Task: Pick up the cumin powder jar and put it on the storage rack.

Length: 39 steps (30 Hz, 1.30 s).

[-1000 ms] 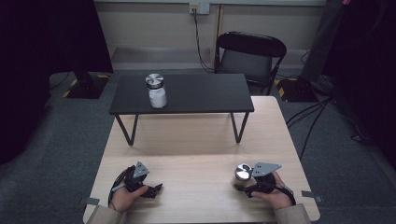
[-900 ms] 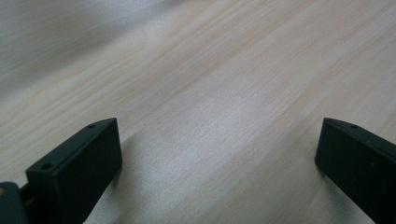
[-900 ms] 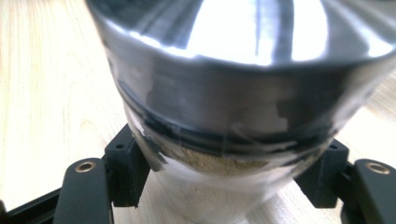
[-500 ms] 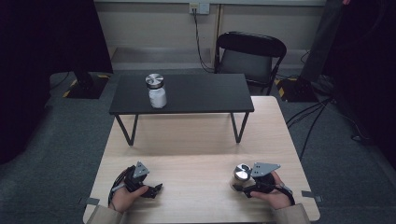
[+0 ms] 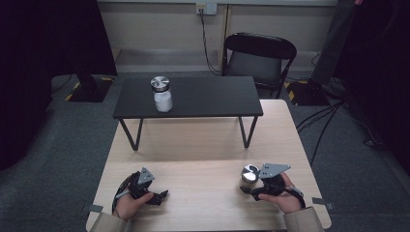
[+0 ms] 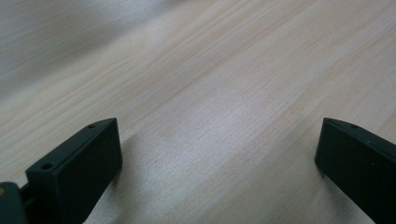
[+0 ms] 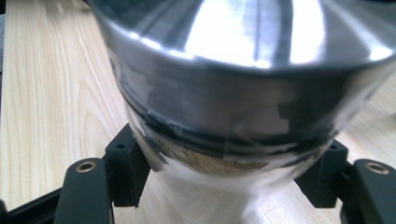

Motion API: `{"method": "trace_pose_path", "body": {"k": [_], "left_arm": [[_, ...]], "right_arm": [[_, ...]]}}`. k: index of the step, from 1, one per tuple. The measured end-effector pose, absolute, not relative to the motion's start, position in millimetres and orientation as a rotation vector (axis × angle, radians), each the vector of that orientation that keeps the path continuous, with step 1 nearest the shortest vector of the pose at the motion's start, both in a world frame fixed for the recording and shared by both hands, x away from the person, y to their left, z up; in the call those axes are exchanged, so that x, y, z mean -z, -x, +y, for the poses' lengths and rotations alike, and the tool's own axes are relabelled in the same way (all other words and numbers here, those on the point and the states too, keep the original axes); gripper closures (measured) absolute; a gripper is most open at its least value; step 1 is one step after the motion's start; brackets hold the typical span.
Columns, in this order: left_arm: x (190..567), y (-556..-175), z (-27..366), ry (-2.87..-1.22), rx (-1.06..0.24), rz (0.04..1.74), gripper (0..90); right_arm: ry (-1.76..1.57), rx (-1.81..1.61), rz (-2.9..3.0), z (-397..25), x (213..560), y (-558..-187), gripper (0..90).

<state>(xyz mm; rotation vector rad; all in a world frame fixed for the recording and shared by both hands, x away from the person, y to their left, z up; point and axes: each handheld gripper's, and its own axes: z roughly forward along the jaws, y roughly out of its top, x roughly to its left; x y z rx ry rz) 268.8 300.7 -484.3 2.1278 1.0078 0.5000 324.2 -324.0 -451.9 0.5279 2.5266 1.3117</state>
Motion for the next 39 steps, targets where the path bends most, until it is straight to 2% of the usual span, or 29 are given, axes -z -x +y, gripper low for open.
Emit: {"method": "trace_pose_path", "body": {"k": [25,39], "left_arm": [[484,-269,301,-2.127,-0.500,1.008,0.0],[484,-269,301,-2.131,-0.501,1.006,0.0]], "right_arm": [[-0.469,-1.292,2.563,-302,367,-338,30.8],[-0.491,-1.298,2.552,-289,339,-346,30.8]]}}
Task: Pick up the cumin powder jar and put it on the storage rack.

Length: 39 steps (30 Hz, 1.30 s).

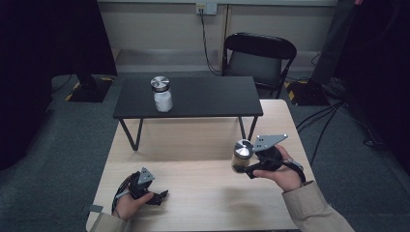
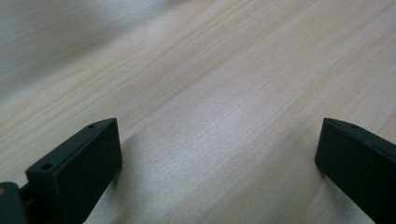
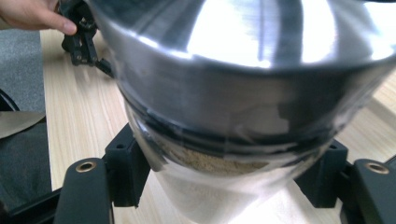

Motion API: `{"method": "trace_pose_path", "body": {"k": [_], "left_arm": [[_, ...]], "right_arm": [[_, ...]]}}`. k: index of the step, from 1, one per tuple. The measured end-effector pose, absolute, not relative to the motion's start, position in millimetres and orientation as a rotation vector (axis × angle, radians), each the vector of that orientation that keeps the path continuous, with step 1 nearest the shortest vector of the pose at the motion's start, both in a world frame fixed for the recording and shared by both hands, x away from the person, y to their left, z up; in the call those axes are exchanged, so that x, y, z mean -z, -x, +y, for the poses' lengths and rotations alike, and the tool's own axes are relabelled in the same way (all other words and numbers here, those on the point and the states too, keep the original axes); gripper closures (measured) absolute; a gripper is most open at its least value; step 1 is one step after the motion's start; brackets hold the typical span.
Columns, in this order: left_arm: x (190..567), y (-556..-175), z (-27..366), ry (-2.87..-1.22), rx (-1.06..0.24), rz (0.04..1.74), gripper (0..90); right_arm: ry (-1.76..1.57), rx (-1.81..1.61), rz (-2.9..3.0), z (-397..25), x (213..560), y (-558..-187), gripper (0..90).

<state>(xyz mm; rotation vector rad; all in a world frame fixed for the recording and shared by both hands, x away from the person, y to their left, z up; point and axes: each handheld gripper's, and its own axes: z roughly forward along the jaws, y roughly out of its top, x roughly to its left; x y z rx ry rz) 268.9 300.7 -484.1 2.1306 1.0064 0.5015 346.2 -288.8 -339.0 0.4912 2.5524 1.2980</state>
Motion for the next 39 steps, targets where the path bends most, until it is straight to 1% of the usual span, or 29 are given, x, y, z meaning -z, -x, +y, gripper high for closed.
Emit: {"method": "trace_pose_path", "body": {"k": [15,39], "left_arm": [[484,-269,301,-2.131,-0.502,1.007,0.0],[484,-269,301,-2.132,-0.502,1.006,0.0]], "right_arm": [[-0.515,-1.291,2.526,-270,295,-355,30.8],[-0.521,-1.252,2.501,-226,254,-380,30.8]]}}
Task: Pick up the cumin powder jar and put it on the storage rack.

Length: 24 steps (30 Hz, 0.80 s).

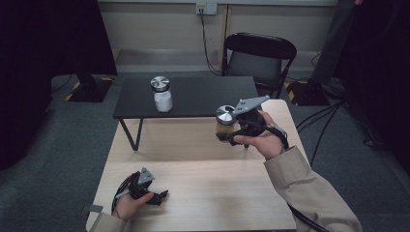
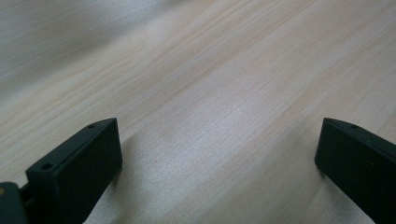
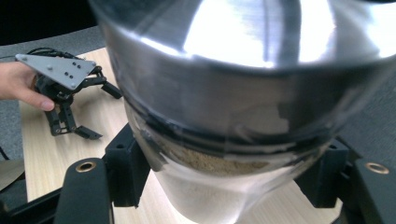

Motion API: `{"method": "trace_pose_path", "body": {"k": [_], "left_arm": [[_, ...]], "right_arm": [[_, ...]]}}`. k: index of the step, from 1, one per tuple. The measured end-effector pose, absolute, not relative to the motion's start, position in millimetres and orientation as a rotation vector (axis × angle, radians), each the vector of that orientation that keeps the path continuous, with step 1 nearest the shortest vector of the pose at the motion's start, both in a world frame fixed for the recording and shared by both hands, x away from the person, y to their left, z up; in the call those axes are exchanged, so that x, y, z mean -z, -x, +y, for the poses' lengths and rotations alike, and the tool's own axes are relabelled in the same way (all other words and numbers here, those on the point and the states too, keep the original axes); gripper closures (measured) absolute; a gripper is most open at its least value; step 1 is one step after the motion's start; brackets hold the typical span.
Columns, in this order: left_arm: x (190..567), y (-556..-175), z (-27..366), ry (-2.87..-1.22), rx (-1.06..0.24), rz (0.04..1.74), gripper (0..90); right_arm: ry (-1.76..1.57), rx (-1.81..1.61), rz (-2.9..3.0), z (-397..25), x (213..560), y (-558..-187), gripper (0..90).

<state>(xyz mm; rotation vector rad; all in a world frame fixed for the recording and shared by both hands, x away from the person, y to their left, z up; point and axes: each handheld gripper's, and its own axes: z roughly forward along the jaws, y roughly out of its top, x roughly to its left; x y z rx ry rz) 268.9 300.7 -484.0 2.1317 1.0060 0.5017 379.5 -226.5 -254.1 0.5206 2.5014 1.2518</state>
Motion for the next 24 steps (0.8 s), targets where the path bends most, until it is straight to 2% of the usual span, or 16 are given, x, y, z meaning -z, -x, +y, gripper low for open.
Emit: {"method": "trace_pose_path", "body": {"k": [24], "left_arm": [[484,-269,301,-2.133,-0.501,1.006,0.0]], "right_arm": [[-0.594,-1.212,2.453,-210,233,-404,30.8]]}}
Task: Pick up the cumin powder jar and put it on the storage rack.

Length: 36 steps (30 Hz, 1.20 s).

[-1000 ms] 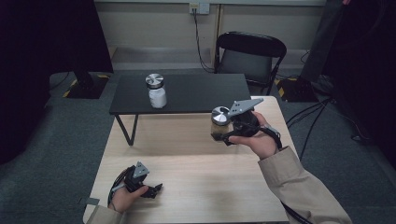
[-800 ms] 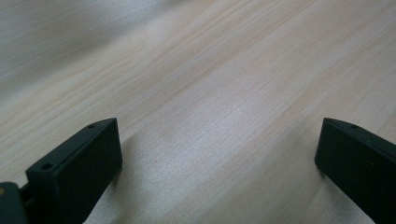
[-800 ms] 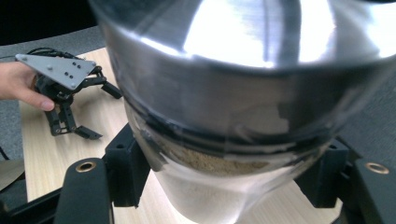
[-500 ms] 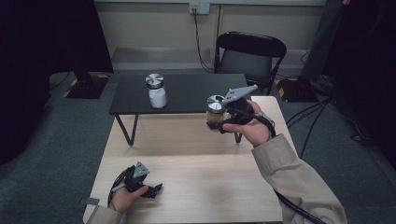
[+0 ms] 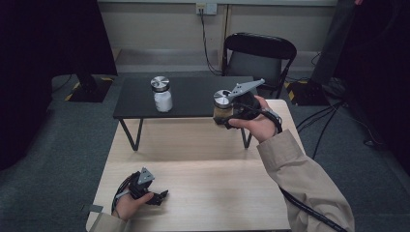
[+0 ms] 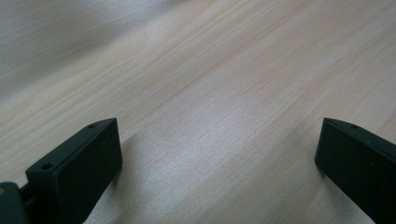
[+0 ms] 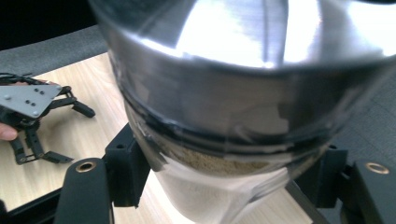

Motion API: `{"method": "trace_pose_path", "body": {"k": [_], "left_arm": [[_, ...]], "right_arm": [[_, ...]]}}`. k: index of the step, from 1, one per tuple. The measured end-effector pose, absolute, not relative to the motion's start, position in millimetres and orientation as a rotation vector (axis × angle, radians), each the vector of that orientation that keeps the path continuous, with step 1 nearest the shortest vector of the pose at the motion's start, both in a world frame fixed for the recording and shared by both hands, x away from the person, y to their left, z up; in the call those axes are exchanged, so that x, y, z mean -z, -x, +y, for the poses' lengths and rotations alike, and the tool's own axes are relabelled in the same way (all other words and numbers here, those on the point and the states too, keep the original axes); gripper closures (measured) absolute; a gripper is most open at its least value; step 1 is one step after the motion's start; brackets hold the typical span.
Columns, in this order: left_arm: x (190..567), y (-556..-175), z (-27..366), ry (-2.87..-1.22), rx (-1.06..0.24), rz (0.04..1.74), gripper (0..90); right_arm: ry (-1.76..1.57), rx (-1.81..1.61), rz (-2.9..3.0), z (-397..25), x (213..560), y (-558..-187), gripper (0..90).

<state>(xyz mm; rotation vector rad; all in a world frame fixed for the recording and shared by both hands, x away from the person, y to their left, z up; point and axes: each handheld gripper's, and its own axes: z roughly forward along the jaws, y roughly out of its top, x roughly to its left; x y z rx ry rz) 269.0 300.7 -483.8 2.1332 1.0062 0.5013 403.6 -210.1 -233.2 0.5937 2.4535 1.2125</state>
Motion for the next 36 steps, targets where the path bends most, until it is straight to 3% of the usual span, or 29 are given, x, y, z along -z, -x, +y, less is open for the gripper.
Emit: {"method": "trace_pose_path", "body": {"k": [36], "left_arm": [[485,-269,302,-2.124,-0.496,1.005,0.0]], "right_arm": [[-0.775,-1.196,2.380,-190,239,-447,30.7]]}}
